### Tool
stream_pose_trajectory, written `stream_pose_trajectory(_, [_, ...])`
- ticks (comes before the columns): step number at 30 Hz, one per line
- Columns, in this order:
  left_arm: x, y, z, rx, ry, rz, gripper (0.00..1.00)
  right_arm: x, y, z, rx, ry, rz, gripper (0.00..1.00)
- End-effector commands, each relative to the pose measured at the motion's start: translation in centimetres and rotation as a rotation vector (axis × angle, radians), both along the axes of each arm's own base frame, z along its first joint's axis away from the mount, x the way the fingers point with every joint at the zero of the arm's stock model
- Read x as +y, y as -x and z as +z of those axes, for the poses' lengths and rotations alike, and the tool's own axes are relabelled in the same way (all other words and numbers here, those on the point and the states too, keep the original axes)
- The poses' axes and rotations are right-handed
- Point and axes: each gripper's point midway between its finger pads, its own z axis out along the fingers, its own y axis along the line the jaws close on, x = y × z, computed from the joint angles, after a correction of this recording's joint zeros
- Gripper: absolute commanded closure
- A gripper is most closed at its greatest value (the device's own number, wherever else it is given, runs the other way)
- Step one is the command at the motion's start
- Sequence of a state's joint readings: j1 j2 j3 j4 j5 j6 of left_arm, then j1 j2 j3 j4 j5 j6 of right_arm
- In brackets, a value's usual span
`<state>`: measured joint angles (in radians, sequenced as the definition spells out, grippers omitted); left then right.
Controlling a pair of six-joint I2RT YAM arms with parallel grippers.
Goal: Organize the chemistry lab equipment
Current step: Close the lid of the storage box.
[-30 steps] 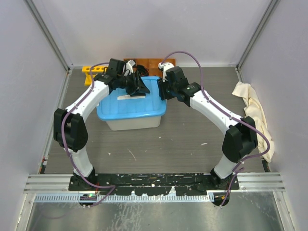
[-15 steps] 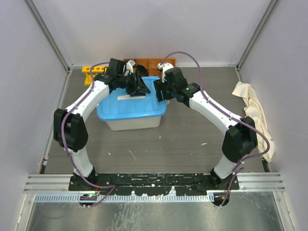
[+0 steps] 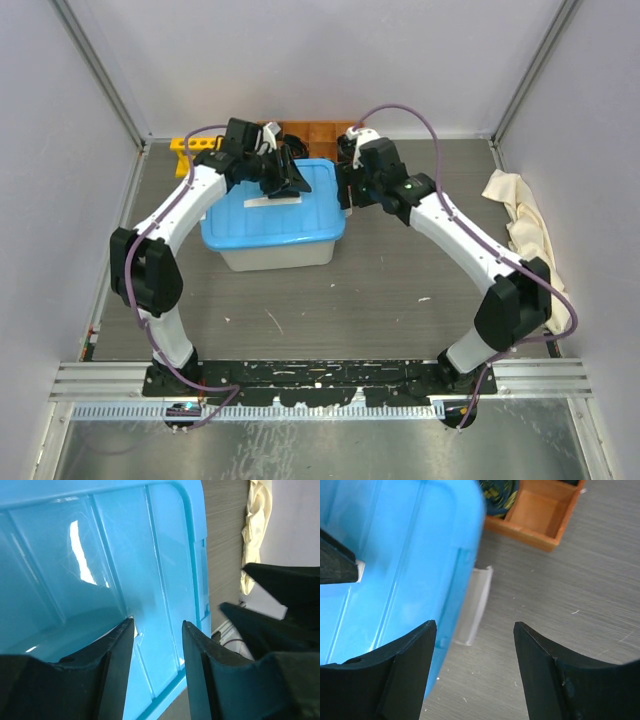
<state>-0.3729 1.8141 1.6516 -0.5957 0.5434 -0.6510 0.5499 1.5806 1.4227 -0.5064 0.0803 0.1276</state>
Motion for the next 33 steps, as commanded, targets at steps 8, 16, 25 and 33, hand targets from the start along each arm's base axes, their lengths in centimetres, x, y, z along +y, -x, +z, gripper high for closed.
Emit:
stream_pose_trajectory(8, [5.3,-1.8,11.1,-0.205,0.126,0.123,0.49,-5.2,-2.2,12.6,-0.202,-0.307,-0.081,0.28])
stream_pose_trajectory(16, [14.5,-1.6,11.2,-0.234,0.086,0.347,0.53,-5.0,-3.6,9.3,-0.061,-0.442,-0.023,0.28])
stream_pose_trajectory(25, [15.6,1.7,6.8,-0.153,-0.034,0.339,0.57,-1.2,-2.1,4.0,0.199,-0.857,0.192,0.28])
stream_pose_trajectory(33, [18.0,4.1,3.3,-0.122,-0.175,0.392,0.56,-1.4,-1.8,1.4,0.246,-0.908,0.171,0.29])
